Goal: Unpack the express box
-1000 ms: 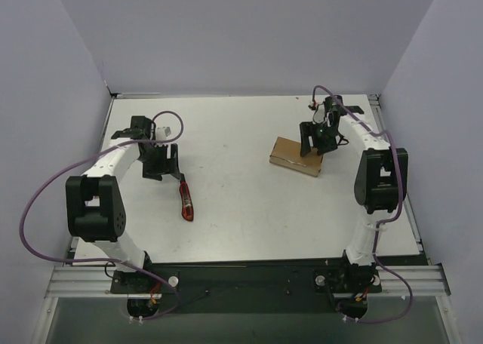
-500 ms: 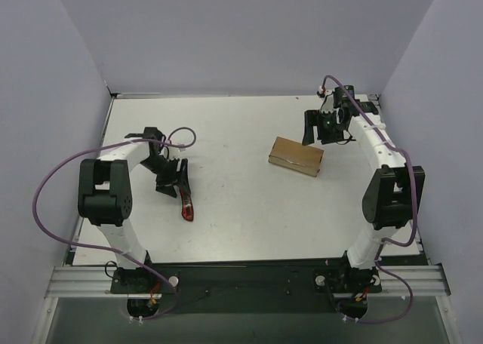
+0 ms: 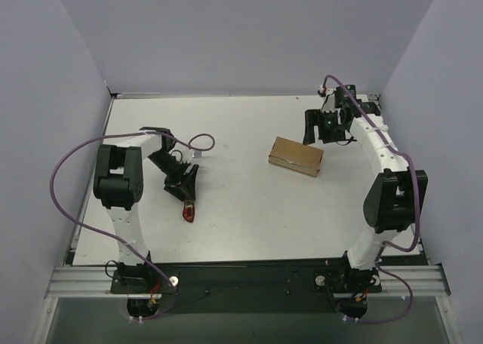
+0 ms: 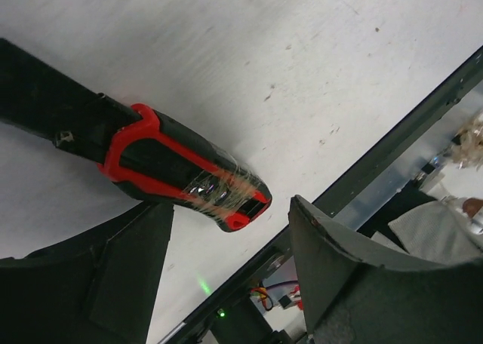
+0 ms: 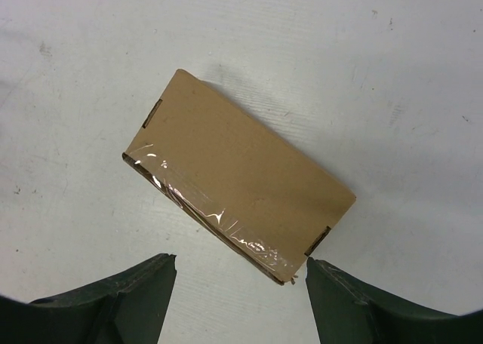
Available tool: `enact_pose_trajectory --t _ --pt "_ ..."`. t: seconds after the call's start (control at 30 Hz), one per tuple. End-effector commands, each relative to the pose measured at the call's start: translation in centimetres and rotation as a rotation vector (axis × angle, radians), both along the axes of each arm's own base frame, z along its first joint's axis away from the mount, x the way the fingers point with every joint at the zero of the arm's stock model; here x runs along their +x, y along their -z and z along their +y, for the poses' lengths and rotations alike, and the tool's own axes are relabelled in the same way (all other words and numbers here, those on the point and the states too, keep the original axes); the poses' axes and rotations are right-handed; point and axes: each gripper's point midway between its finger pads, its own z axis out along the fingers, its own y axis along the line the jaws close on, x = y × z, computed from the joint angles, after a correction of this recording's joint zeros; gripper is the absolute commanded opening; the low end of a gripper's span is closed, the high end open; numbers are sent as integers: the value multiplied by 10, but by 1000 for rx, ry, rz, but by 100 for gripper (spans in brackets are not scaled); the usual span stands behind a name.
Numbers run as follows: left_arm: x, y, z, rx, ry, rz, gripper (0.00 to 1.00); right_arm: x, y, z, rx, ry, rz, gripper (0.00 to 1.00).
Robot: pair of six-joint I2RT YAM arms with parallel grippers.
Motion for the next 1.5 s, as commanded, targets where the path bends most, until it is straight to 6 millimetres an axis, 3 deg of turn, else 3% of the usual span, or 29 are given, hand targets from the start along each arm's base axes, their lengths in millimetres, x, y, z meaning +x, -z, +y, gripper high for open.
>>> enact_pose_trajectory --t 0.0,0.13,0.27,0.33,0.4,0.43,0.57,0.63,0.87,1.0,1.2,1.37,1.47 --pt "-3 -12 -36 -86 209 -59 72 -16 -23 -6 -29 -3 -47 71" --pt "3 -21 -43 -101 308 -109 73 -23 -21 -8 -38 -9 -39 72" --pt "-9 -42 -9 -98 292 -96 73 -21 -21 -7 -30 -14 -37 72" --pt "-4 -41 7 -91 295 -143 73 -18 -17 -5 -23 -19 -32 72" --pt "-2 -34 22 -18 320 -196 67 -14 -18 -3 -20 -18 -36 72" --pt "8 -28 24 10 335 -260 61 -12 -18 -3 -17 -18 -40 72" --pt "18 -10 28 104 356 -342 35 -4 -22 2 -4 -18 -48 72" --pt "23 0 32 156 351 -364 31 -3 -23 6 -2 -26 -50 72" --pt "9 15 22 213 429 -441 30 -14 -15 14 2 -48 -30 72" --pt "-8 13 -6 174 528 -485 30 -20 -10 18 12 -49 -9 72" --pt "-31 0 -49 96 680 -555 29 -26 3 20 26 -46 37 72" --pt "-41 -11 -45 92 711 -516 32 -24 7 22 39 -49 49 72" --pt "-60 -39 -43 5 795 -498 37 -22 5 22 44 -47 43 71"
